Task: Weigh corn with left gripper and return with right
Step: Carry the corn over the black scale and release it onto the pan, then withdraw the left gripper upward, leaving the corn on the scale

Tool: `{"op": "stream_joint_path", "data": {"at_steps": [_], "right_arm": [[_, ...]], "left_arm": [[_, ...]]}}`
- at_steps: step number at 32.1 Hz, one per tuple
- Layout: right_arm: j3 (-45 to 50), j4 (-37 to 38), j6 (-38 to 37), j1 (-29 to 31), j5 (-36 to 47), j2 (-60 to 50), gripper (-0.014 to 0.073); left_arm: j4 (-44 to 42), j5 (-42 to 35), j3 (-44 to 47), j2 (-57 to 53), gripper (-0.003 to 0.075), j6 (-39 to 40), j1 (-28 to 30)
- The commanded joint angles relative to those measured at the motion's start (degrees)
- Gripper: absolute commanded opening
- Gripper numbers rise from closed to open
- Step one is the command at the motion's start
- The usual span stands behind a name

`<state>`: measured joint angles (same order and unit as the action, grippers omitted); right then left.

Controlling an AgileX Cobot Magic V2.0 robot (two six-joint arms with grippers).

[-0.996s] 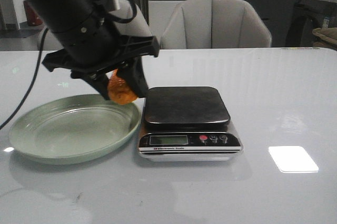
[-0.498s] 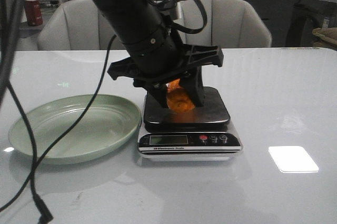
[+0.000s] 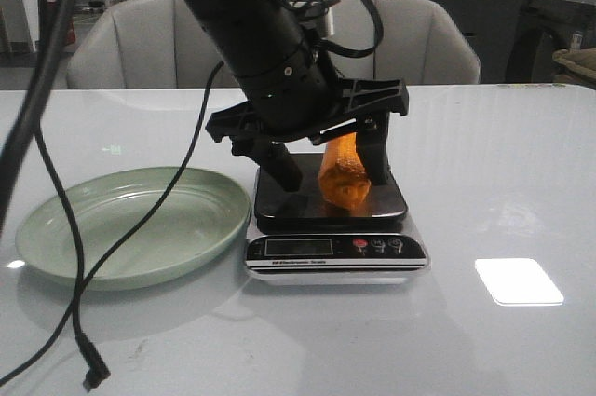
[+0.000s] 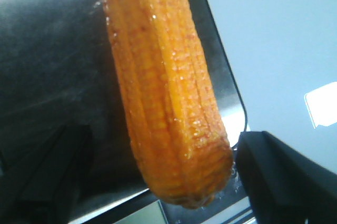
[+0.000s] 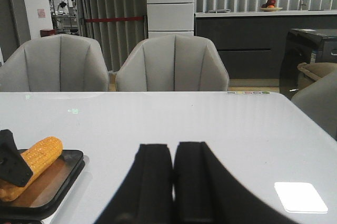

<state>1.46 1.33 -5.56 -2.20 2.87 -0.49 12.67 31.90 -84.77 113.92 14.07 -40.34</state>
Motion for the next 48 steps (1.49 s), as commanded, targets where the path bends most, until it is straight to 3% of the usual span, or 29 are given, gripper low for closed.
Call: {"op": "stream_joint_path", "data": {"at_steps": [1, 10, 21, 32, 48], "right_arm": [[0.62, 0.48, 0.4, 0.25, 4.49, -1.17, 0.0164], [0.62, 0.48, 0.4, 0.25, 4.49, -1.17, 0.0164], [0.62, 0.48, 0.4, 0.25, 4.49, -1.17, 0.0164], [0.62, 0.48, 0.4, 0.25, 4.43, -1.17, 0.0164], [0.62, 0.48, 0.4, 0.25, 4.48, -1.12, 0.0164]], "left_arm": [[-2.13, -1.55, -2.14, -6.93, 0.0591, 0.02, -0.15], [-7.04, 2.17, -0.12, -16.59, 0.0529, 0.26, 1.39], [-11.59, -0.31, 13.95, -34.74, 0.0461, 0.26, 1.4], [-16.09, -2.15, 33.86, -62.22, 0.0459, 0.26, 1.4], [-22.26, -1.83, 55.92, -104.12, 0.0458, 0.14, 1.4]]}}
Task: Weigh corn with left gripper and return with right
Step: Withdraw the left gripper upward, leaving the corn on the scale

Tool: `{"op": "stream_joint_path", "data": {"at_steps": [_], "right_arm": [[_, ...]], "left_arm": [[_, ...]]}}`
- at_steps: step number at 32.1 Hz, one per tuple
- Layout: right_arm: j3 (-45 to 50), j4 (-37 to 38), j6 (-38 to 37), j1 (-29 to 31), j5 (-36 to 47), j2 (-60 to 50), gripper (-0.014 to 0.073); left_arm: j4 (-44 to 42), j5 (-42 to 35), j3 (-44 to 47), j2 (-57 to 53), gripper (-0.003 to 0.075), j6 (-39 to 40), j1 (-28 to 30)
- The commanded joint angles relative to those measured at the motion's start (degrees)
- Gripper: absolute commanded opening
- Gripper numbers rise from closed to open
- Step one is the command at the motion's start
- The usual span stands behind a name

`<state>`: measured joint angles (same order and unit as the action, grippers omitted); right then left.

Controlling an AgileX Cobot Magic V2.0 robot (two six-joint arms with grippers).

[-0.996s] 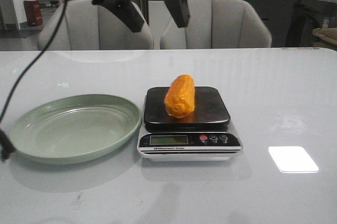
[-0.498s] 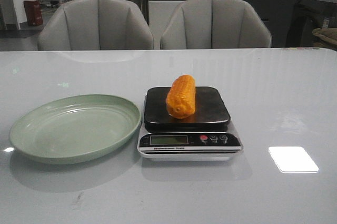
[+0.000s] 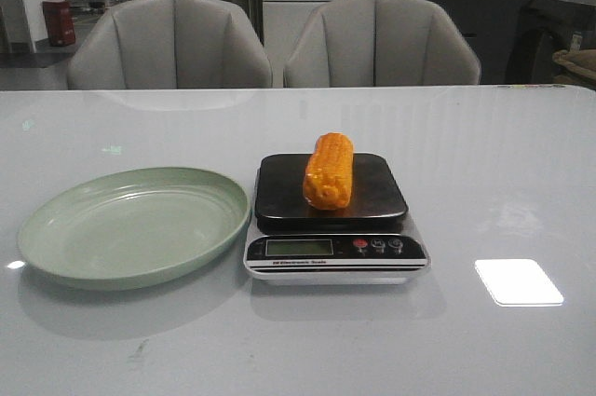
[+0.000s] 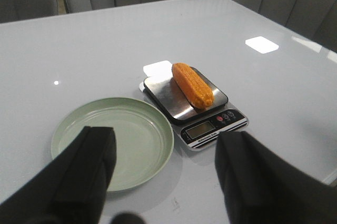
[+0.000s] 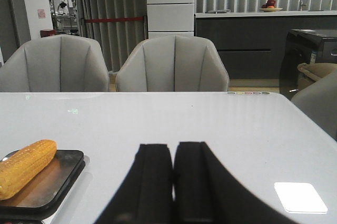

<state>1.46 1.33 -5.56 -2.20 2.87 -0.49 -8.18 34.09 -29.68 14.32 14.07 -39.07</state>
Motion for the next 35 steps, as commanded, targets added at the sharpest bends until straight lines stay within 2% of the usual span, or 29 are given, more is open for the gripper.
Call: {"op": "stream_joint_path", "data": {"at_steps": [1, 3, 5, 6, 9, 10, 12, 16, 18, 23, 31, 35], "right_arm": [[0.62, 0.48, 0.4, 0.25, 4.48, -1.12, 0.0164], [0.62, 0.48, 0.4, 0.25, 4.48, -1.12, 0.0164], [0.62, 0.48, 0.4, 0.25, 4.48, -1.12, 0.0164], [0.62, 0.48, 0.4, 0.25, 4.48, -1.12, 0.0164], [0.62, 0.48, 0.4, 0.25, 4.48, -1.12, 0.0164], [0.62, 0.48, 0.4, 0.25, 4.48, -1.12, 0.0164], [0.56, 0.48, 0.4, 0.25, 5.67, -1.12, 0.0164], [0.17, 0.43, 0.13, 0.13, 13.9, -1.12, 0.0164], [-1.87, 0.43, 0.13, 0.13, 13.03, -0.96, 0.0164], [-12.06, 0.43, 0.13, 0.13, 0.05, 4.13, 0.0164], [-28.94, 0.43, 0.13, 0.13, -18.59, 19.46, 0.0164], [-30.22, 0.43, 0.13, 0.13, -20.48, 22.34, 0.0164]], "left_arm": [[-1.86, -3.88, 1.61, -6.4, 0.0458, -0.23, 0.13], [-2.29, -3.29, 3.03, -10.29, 0.0441, -2.22, 0.13], [-2.29, -1.43, 3.94, -14.0, 0.0387, -4.94, 0.13], [-2.29, -0.51, 4.38, -15.56, 0.034, -6.0, 0.13], [-2.54, 2.02, 5.07, -14.98, 0.012, -6.4, 0.13], [-2.57, 1.83, 5.38, -14.99, 0.0109, -6.4, 0.13], [-2.57, 0.38, 5.89, -14.99, 0.0134, -6.4, 0.13], [-2.57, -0.53, 6.34, -14.99, 0.0118, -6.4, 0.13], [-2.57, -0.53, 6.34, -14.99, 0.0114, -6.4, 0.13], [-2.57, -0.97, 6.71, -14.99, 0.0114, -6.4, 0.13], [-2.46, -1.33, 6.95, -14.99, 0.0114, -6.4, 0.13], [-2.39, -1.47, 6.95, -14.99, 0.0114, -6.4, 0.13]]}}
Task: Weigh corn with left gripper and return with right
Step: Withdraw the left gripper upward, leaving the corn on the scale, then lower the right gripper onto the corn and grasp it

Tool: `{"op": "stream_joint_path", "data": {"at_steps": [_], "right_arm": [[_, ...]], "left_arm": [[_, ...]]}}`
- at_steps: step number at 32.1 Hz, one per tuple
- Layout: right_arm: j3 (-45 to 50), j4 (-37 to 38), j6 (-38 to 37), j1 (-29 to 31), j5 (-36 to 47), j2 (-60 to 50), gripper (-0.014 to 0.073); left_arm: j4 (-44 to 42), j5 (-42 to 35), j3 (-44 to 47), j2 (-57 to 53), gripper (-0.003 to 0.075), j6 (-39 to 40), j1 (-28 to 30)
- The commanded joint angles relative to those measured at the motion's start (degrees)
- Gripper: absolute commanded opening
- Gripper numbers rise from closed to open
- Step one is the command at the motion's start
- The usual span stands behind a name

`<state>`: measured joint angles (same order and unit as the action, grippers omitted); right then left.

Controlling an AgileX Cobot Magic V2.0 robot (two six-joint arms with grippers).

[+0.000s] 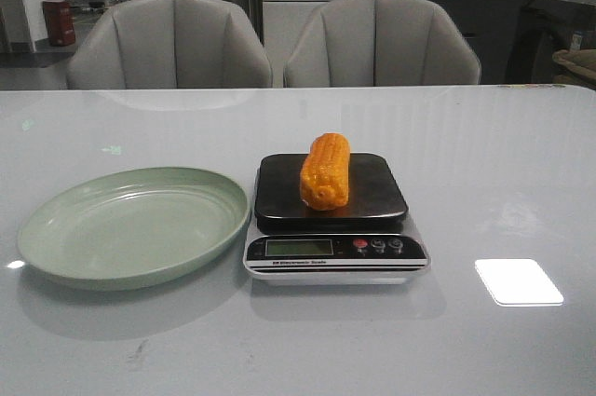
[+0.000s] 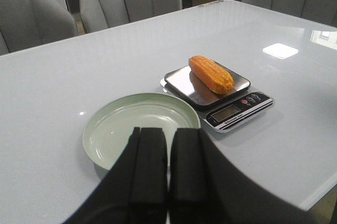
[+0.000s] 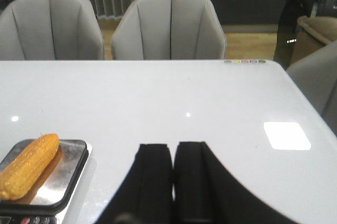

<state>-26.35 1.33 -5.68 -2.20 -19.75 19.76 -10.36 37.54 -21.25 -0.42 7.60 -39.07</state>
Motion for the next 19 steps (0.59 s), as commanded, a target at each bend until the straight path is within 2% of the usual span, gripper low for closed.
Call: {"op": "stream_joint_path", "data": {"at_steps": [1, 7, 9, 11, 16, 17, 19], "right_arm": [[-2.41, 0.43, 0.25, 0.13, 2.13, 2.35, 0.0164], [-2.3, 0.43, 0.25, -0.09, 1.82, 3.24, 0.0169], [-2.43, 0.43, 0.25, -1.05, 1.83, 4.27, 0.0203], [-2.85, 0.43, 0.25, -2.68, 1.83, 5.65, 0.0293], [-4.24, 0.37, 0.25, -6.41, 1.89, 9.76, 0.0584], [-4.6, 0.22, 0.25, -7.3, 1.89, 10.77, 0.0617], [-5.38, -0.84, 0.25, -9.37, 2.05, 12.75, 0.0603]], "left_arm": [[-0.22, -5.05, -1.48, -0.26, 0.0114, 0.06, 0.13], [-0.22, -5.14, -1.48, -0.26, 0.0114, 0.06, 0.13], [-0.22, -5.14, -1.48, -0.26, 0.0114, 0.06, 0.13], [-0.22, -5.14, -1.48, -0.26, 0.0114, 0.06, 0.13], [-0.22, -5.14, -1.48, -0.26, 0.0114, 0.06, 0.13], [-0.22, -5.14, -1.48, -0.26, 0.0114, 0.06, 0.13], [-0.22, -5.14, -1.48, -0.26, 0.0114, 0.06, 0.13]]}}
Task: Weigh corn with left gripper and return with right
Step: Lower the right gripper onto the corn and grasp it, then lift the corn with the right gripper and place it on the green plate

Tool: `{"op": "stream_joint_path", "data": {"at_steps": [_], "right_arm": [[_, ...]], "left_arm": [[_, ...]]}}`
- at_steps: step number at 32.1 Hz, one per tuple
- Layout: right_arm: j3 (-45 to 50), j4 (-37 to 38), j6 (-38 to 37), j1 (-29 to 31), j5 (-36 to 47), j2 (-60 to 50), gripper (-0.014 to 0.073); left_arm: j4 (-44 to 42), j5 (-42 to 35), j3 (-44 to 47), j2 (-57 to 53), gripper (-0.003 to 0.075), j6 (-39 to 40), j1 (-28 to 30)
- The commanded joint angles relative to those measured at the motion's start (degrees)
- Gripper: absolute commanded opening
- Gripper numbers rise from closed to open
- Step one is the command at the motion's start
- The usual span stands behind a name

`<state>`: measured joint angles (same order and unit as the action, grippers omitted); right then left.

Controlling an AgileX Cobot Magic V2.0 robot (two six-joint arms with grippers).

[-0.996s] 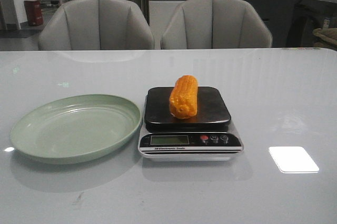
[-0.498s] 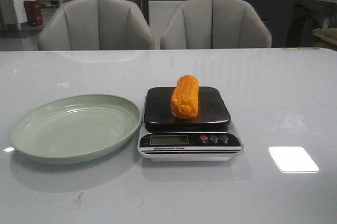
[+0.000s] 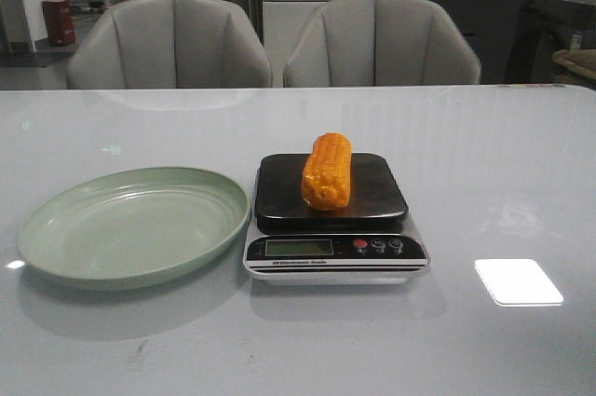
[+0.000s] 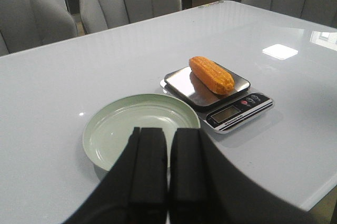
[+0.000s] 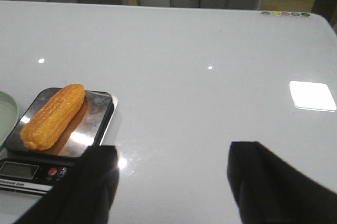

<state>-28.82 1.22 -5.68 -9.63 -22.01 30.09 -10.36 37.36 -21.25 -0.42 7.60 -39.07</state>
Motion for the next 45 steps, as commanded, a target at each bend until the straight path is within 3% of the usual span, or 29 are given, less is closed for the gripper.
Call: {"op": "stream_joint_path", "data": {"at_steps": [1, 8, 20, 32, 45], "right_arm": [[-3.52, -1.63, 0.25, -3.1, 4.46, 3.66, 0.0605], [-13.46, -9.9, 0.25, -11.02, 0.98, 17.94, 0.0605], [-42.69, -10.01, -7.11, -19.57, -8.89, 48.97, 0.0605], [-70.67, 11.35, -33.07, -25.56, -31.91, 74.97, 0.0605], [-74.77, 6.97, -42.11, -25.5, -40.9, 87.27, 0.0603]], "left_arm": [[-0.22, -4.96, -1.48, -0.26, 0.0114, 0.06, 0.13], [-0.22, -4.96, -1.48, -0.26, 0.0114, 0.06, 0.13], [-0.22, -4.96, -1.48, -0.26, 0.0114, 0.06, 0.13], [-0.22, -4.96, -1.48, -0.26, 0.0114, 0.06, 0.13], [-0.22, -4.96, -1.48, -0.26, 0.0114, 0.06, 0.13]]}}
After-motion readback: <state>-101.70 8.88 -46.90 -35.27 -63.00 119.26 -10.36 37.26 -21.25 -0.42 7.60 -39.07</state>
